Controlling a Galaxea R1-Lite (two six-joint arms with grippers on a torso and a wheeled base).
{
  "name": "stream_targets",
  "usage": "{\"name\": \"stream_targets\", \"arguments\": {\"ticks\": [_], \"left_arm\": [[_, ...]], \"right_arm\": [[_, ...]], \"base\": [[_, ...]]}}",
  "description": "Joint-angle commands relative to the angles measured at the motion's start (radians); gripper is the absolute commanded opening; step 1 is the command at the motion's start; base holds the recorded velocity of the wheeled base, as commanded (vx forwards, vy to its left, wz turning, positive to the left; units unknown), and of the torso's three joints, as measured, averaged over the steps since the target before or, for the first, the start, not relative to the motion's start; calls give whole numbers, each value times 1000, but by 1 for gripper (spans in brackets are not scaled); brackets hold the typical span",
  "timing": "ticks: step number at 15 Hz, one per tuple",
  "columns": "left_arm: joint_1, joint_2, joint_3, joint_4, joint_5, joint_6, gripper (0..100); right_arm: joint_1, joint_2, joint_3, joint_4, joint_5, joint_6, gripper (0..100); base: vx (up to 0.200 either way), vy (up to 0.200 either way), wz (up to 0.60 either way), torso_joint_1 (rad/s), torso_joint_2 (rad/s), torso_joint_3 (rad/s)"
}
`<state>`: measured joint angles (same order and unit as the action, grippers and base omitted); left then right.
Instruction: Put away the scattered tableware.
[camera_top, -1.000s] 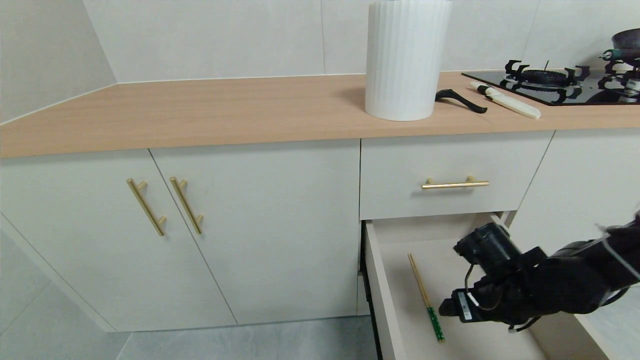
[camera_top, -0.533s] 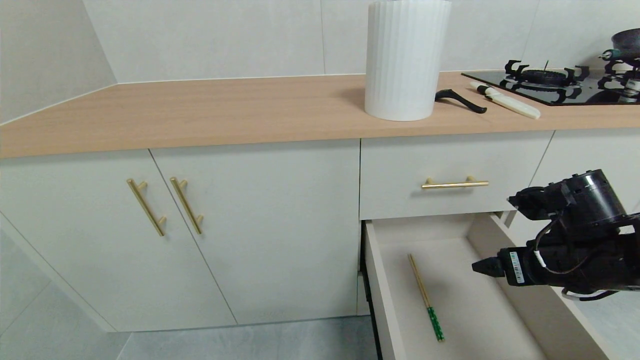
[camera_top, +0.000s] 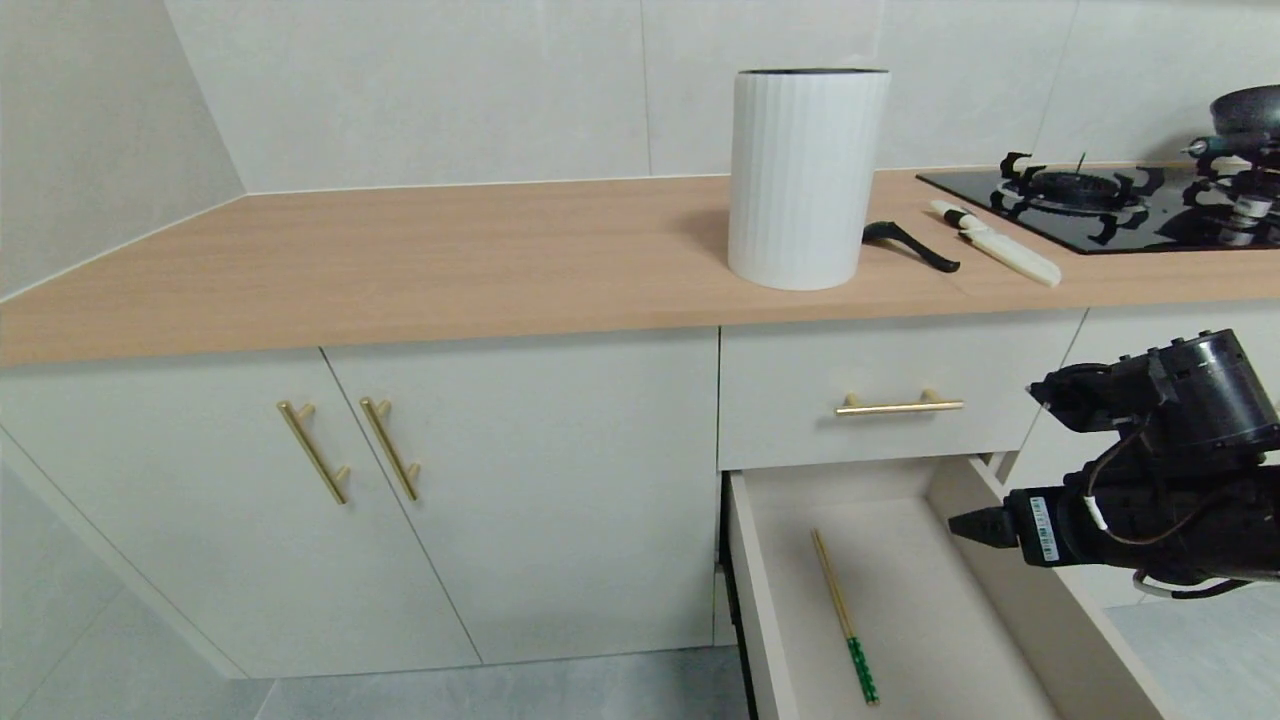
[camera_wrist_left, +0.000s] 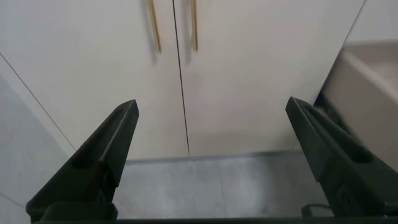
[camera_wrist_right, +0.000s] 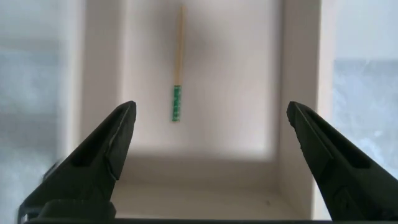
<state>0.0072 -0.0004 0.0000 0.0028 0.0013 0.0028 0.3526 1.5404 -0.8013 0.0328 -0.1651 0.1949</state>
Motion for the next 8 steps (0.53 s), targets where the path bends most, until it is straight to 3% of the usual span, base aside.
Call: {"name": "stream_targets", "arguments": {"ticks": [1,8], "left_arm": [[0,0,0,0,0,0,100],[0,0,0,0,0,0,100]], "right_arm": [[-1,15,-1,-1,-1,0,100],[-7,33,-1,-1,-2,0,100]], "base": [[0,0,0,119,-520,-305],[0,0,0,172,-468,-297]]}}
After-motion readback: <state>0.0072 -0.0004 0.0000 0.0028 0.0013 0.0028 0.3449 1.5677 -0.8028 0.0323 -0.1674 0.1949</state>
